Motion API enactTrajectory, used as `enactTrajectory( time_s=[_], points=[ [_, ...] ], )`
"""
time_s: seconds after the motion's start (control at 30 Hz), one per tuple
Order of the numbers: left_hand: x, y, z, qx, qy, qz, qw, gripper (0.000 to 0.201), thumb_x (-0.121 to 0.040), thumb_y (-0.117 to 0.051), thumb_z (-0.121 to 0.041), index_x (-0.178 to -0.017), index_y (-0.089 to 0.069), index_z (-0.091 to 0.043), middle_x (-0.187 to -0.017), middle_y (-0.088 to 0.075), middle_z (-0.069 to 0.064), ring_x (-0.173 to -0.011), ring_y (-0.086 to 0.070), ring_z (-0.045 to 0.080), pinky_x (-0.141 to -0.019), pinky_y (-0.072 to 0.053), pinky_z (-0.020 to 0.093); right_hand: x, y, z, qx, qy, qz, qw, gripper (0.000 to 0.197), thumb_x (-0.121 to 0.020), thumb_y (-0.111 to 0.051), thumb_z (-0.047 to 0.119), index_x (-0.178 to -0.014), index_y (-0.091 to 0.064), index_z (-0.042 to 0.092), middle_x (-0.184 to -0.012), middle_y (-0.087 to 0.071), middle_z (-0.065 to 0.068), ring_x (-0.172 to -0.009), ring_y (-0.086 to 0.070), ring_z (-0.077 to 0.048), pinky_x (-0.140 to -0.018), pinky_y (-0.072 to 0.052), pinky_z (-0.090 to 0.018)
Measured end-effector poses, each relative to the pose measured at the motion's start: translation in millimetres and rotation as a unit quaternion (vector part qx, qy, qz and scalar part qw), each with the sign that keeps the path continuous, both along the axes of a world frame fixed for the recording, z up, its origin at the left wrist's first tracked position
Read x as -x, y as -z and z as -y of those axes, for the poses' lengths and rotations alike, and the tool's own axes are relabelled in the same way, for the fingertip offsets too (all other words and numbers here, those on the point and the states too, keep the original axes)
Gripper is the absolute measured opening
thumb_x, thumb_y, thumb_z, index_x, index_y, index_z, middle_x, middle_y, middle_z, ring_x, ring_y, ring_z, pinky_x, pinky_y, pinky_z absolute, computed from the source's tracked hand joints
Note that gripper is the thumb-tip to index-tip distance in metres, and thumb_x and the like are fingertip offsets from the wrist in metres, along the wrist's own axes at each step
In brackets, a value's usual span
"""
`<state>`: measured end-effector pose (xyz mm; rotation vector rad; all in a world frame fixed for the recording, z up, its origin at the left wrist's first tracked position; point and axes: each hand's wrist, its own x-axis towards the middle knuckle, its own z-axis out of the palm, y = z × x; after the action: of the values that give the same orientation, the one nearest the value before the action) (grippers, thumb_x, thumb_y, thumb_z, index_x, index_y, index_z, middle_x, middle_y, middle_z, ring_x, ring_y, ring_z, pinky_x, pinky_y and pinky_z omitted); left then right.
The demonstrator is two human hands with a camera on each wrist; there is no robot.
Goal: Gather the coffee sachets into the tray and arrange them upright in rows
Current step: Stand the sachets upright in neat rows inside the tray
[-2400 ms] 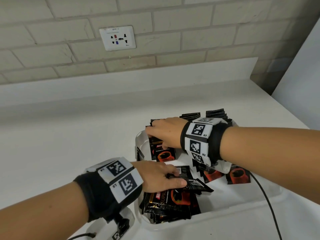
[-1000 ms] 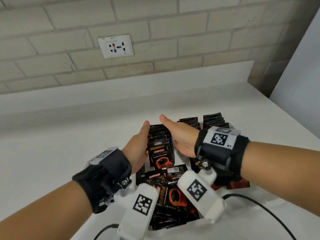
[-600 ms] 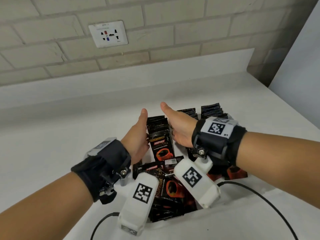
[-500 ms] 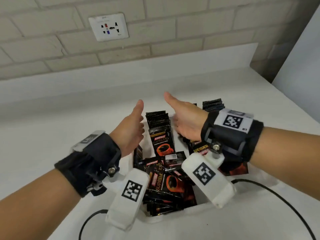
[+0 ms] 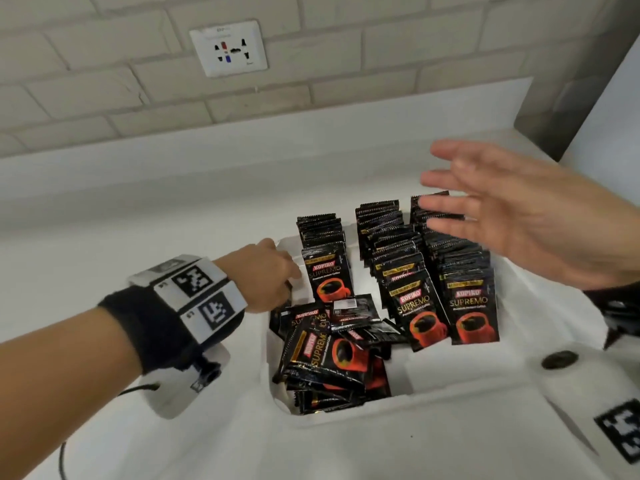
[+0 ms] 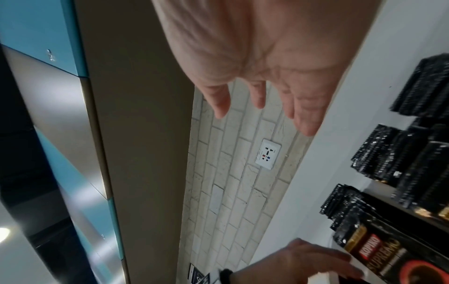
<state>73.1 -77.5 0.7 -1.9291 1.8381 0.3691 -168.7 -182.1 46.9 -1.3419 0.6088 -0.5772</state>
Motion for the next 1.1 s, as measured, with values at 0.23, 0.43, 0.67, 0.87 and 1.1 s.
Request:
enactTrajectory(
  time_s=[0.23,0.43,0.67,0.87,1.1],
  points=[
    [7,6,15,-0.069,-0.035,0.072,0.994,0.063,-0.086,-0.059,-0.041,-0.141,-0.032,-0.025,-0.127,-0.052,0.0,-0.118,-0.035,0.02,-0.091,-0.037,0.03,28,29,-20,0.058,-0.038,-0.06,0.996,0.059,-0.041,-0.082,0.058,-0.096,-0.064,0.049,-0.109,-0.066,0.017,-0.1,-0.063,-0.001,-0.075,-0.052,-0.014],
    [3,1,14,-0.006,-0.146,0.007,0.989,0.062,-0.085,-0.064,-0.021,-0.14,-0.033,-0.022,-0.13,-0.05,0.003,-0.119,-0.046,0.021,-0.092,-0.04,0.027,32,54,-42,0.146,-0.167,-0.167,0.961,0.042,-0.072,-0.058,0.056,-0.109,-0.041,0.064,-0.119,-0.047,0.037,-0.113,-0.044,0.017,-0.087,-0.043,-0.007],
    [-6,-7,7,0.079,-0.233,-0.086,0.965,0.052,-0.086,-0.057,-0.006,-0.134,-0.041,-0.02,-0.129,-0.05,0.002,-0.106,-0.049,0.016,-0.08,-0.039,0.02,30,61,-48,0.169,-0.208,-0.159,0.95,0.062,-0.053,-0.05,0.086,-0.11,-0.033,0.071,-0.123,-0.04,0.042,-0.118,-0.04,0.016,-0.095,-0.043,-0.015],
    [-3,-47,-2,0.194,-0.269,-0.146,0.932,0.049,-0.085,-0.055,-0.005,-0.13,-0.047,-0.024,-0.117,-0.056,-0.002,-0.087,-0.049,0.012,-0.059,-0.037,0.015,34,58,-50,0.178,-0.196,-0.153,0.952,0.059,-0.061,-0.052,0.079,-0.115,-0.032,0.067,-0.124,-0.04,0.041,-0.118,-0.041,0.015,-0.096,-0.042,-0.014],
    [56,-67,-24,0.272,-0.218,-0.44,0.827,0.047,-0.08,-0.063,-0.007,-0.102,-0.053,-0.047,-0.106,-0.058,-0.02,-0.059,-0.06,-0.001,-0.048,-0.041,0.01,1,57,-51,0.248,-0.133,-0.188,0.941,0.092,-0.053,-0.066,0.073,-0.132,-0.023,0.054,-0.136,-0.024,0.041,-0.125,-0.025,0.02,-0.099,-0.027,-0.002]
  ],
)
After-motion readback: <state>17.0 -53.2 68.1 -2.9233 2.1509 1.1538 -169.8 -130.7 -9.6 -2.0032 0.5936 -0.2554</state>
